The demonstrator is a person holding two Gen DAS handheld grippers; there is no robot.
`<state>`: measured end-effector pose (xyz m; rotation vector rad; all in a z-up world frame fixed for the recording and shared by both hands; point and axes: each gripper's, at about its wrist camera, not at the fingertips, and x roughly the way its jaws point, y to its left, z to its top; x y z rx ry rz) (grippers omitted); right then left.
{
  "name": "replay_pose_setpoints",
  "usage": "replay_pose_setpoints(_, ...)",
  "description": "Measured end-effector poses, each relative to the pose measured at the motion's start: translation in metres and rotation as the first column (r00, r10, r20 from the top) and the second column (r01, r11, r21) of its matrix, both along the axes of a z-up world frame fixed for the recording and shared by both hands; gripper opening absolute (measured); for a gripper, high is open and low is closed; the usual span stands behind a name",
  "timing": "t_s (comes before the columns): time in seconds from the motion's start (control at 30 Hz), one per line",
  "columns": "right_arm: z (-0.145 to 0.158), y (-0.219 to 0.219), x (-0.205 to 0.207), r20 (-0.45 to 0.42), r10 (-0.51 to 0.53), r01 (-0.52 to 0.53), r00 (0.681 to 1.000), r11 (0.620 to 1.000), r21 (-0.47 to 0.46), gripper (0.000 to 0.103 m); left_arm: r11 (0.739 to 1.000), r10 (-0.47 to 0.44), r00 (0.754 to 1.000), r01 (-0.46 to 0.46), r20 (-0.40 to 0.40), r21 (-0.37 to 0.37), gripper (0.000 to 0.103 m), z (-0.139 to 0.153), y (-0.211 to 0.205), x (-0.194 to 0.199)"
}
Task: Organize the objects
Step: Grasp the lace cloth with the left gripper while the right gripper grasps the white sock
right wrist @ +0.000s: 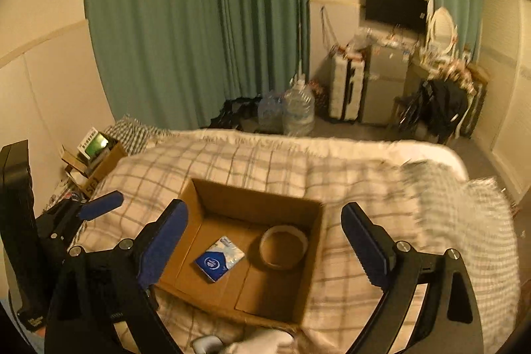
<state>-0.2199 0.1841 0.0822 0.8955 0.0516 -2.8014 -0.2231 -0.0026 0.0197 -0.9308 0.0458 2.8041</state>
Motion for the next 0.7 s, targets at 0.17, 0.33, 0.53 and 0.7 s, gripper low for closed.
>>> replay_pose_setpoints(0.17, 0.057, 0.008, 0.059, -0.061, -0.024, 0.026, 0.998, 0.999, 0.039, 0.094, 1.000, 0.020, 0.996, -0.021, -0.087, -0.013, 0.098, 0.051, 0.000, 0.044)
replay_pose_setpoints(0.33, 0.094, 0.010, 0.115, -0.097, -0.044, 0.054, 0.994, 0.992, 0.110, 0.094, 1.000, 0.028, 0.992, -0.028, -0.120, 0.004, 0.101, 0.082, -0.005, 0.086)
replay_pose_setpoints(0.53, 0.105, 0.019, 0.168, -0.040, -0.068, 0.073, 0.997, 0.983, 0.171, 0.095, 0.999, 0.044, 0.992, -0.047, -0.119, -0.026, 0.102, 0.084, -0.011, 0.126)
replay_pose_setpoints(0.7, 0.070, 0.018, 0.188, 0.024, -0.030, 0.025, 0.999, 0.981, 0.190, 0.096, 0.996, 0.058, 0.997, -0.062, -0.058, -0.065, 0.102, 0.052, -0.008, 0.143)
